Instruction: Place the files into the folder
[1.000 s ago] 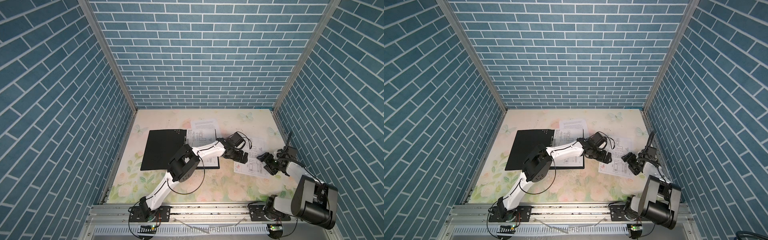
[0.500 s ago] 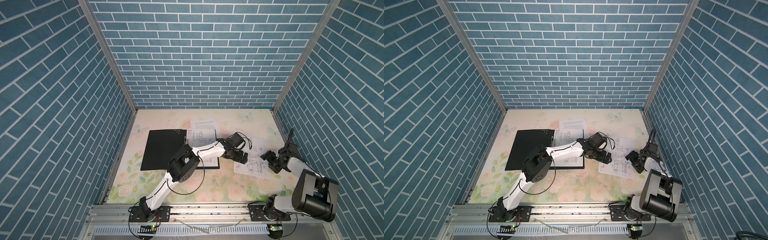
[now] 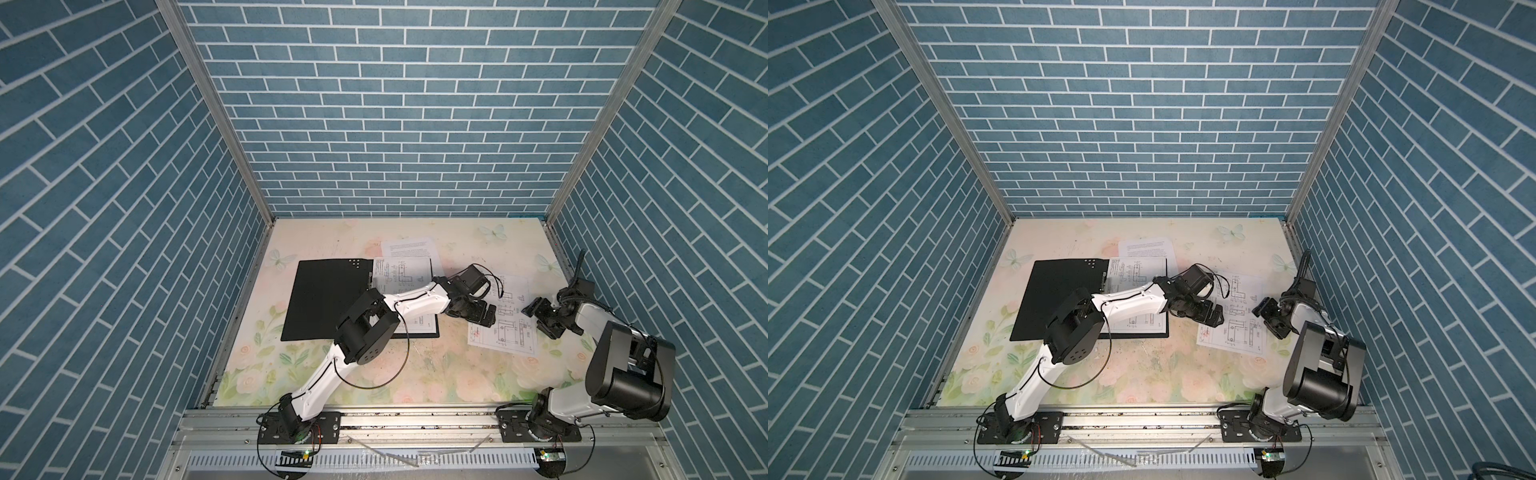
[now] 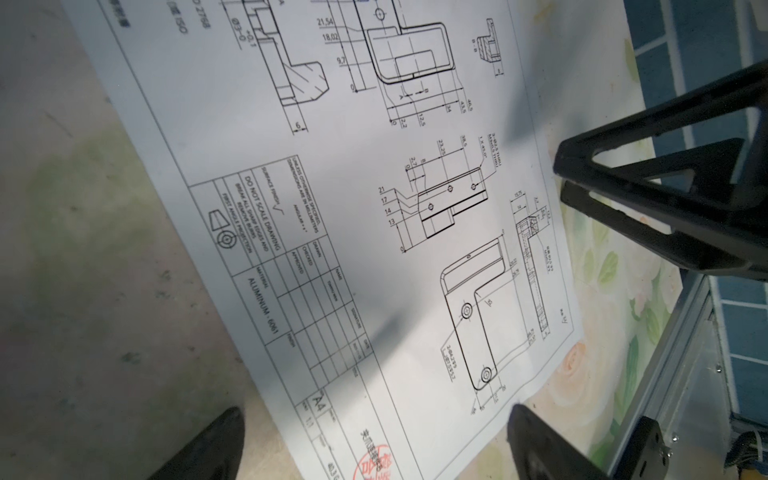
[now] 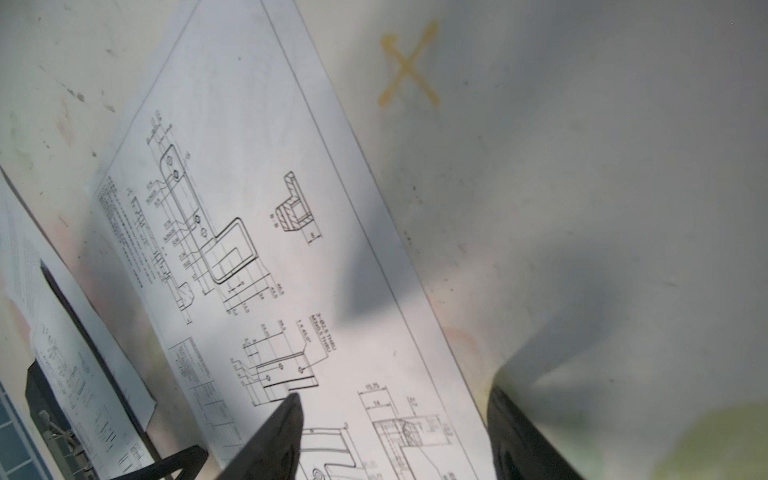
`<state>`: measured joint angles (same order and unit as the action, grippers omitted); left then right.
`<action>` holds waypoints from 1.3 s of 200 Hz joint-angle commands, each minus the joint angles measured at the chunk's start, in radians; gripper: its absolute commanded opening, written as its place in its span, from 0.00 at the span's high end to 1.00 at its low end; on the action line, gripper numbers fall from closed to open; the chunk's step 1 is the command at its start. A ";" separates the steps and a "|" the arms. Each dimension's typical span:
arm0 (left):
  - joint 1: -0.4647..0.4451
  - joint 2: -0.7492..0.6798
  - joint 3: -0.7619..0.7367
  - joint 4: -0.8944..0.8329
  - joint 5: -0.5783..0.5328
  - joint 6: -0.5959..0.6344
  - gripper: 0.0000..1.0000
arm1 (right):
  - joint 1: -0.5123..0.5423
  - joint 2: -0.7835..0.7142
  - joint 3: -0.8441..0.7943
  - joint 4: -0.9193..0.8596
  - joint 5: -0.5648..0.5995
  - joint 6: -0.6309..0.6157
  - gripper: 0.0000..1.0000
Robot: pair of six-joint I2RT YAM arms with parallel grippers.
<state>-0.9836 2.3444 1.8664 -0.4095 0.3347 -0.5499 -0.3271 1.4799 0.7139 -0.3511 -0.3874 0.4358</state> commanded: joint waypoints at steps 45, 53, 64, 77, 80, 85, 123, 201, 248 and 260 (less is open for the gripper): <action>-0.001 0.039 -0.049 -0.028 0.038 -0.018 0.00 | 0.054 0.061 -0.009 -0.075 -0.079 -0.013 0.31; 0.003 0.042 -0.053 -0.024 0.041 -0.021 0.00 | 0.056 0.053 -0.017 -0.066 -0.099 -0.002 0.31; 0.010 0.043 -0.064 -0.015 0.048 -0.027 0.00 | 0.058 0.039 -0.028 -0.060 -0.119 0.010 0.31; 0.020 0.042 -0.085 0.008 0.059 -0.038 0.00 | 0.058 0.025 -0.042 -0.049 -0.145 0.023 0.31; 0.022 0.042 -0.090 0.011 0.059 -0.039 0.00 | 0.059 0.023 -0.045 -0.046 -0.152 0.027 0.31; 0.025 0.041 -0.094 0.016 0.062 -0.041 0.00 | 0.059 0.019 -0.050 -0.041 -0.164 0.033 0.31; 0.037 0.021 -0.138 0.074 0.084 -0.057 0.00 | 0.060 -0.015 -0.105 0.028 -0.252 0.093 0.30; 0.049 -0.002 -0.174 0.150 0.128 -0.063 0.00 | 0.063 -0.093 -0.179 0.106 -0.338 0.179 0.30; 0.060 -0.016 -0.186 0.154 0.138 -0.061 0.00 | 0.064 -0.117 -0.211 0.154 -0.358 0.234 0.39; 0.064 -0.030 -0.195 0.156 0.135 -0.060 0.00 | 0.064 -0.122 -0.212 0.155 -0.352 0.241 0.42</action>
<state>-0.9314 2.3054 1.7214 -0.1822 0.4847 -0.6106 -0.2684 1.3861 0.5209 -0.2085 -0.7315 0.6395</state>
